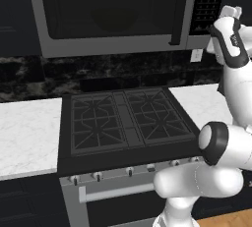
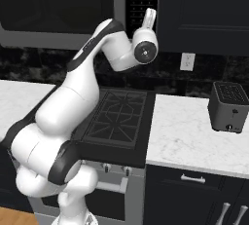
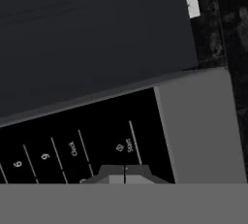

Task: Open the microwave, place the bowl with waffle inside the microwave, then close the microwave door and turn it on.

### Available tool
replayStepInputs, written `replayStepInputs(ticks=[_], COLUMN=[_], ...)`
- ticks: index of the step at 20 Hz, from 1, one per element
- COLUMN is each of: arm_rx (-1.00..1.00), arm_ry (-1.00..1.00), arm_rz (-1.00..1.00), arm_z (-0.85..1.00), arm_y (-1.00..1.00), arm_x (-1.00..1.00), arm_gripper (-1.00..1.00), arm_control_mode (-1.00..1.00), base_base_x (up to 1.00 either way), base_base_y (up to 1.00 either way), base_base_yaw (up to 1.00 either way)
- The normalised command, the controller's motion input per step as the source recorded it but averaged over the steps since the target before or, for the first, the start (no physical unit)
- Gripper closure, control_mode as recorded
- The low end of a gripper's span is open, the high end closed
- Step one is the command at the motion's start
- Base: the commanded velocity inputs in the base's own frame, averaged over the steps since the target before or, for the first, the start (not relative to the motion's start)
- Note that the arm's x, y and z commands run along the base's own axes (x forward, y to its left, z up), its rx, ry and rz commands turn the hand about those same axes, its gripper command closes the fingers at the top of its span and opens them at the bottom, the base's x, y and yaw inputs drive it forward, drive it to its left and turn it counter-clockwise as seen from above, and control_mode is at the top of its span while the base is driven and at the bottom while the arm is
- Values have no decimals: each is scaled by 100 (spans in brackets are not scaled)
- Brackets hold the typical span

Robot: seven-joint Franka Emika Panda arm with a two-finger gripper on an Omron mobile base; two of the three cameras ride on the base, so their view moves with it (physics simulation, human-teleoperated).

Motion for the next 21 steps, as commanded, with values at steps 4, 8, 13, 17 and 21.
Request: replayStepInputs(ticks=[4, 8, 13, 17, 21], arm_rx=[0, -6, -11, -16, -16], arm_ry=[0, 0, 0, 0, 0], arm_rz=[0, 0, 0, 0, 0], arm_z=[-2, -22, -43, -73, -84], arm_y=[0, 4, 12, 23, 21], arm_x=[55, 68, 98, 100, 100], arm_gripper=[100, 100, 100, 100, 100], arm_control_mode=[-100, -100, -100, -100, -100], base_base_x=[0, 0, 0, 0, 0], base_base_y=[0, 0, 0, 0, 0], base_base_yaw=[0, 0, 0, 0, 0])
